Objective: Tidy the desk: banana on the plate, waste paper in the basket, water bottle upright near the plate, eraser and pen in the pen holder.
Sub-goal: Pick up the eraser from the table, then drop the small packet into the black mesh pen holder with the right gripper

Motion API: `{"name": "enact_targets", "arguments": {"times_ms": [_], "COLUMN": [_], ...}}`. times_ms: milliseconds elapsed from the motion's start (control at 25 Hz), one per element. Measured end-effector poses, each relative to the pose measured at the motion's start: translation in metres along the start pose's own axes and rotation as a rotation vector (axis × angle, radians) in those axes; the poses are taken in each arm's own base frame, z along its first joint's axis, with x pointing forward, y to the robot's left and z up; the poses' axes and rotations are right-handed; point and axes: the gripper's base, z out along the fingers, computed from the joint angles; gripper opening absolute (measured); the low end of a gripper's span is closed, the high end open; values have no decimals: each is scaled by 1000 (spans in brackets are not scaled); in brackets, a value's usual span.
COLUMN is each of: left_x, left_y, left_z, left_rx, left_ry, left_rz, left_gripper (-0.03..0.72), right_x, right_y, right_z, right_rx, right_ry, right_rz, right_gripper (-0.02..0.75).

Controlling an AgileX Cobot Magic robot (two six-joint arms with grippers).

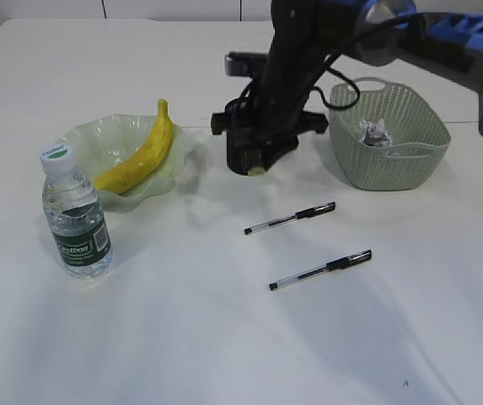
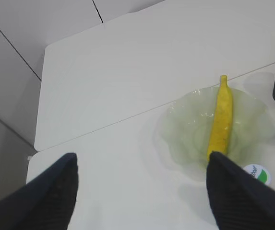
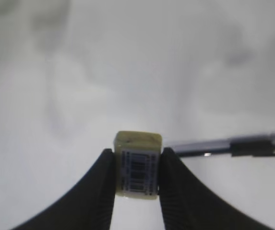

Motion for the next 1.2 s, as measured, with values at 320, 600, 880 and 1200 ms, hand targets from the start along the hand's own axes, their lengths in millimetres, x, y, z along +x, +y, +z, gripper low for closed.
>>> {"name": "enact_targets", "arguments": {"times_ms": [320,600,880,1200], "left_x": [0,0,0,0], "left_y": [0,0,0,0], "left_z": [0,0,0,0], "left_rx": [0,0,0,0], "left_ry": [2,2,2,4], "left_rz": [0,0,0,0], "left_gripper": [592,592,592,592], "right_x": [-29,-32,-44,-54], "right_y": [4,1,-2,-12], "right_z": [-64,-67,-72,-72], "right_rx": [55,89,141,179], "right_ry": [-246,-279,-419,-506], "right_rz": [-51,-61,-94,-108], "right_gripper": [221,221,221,221]}}
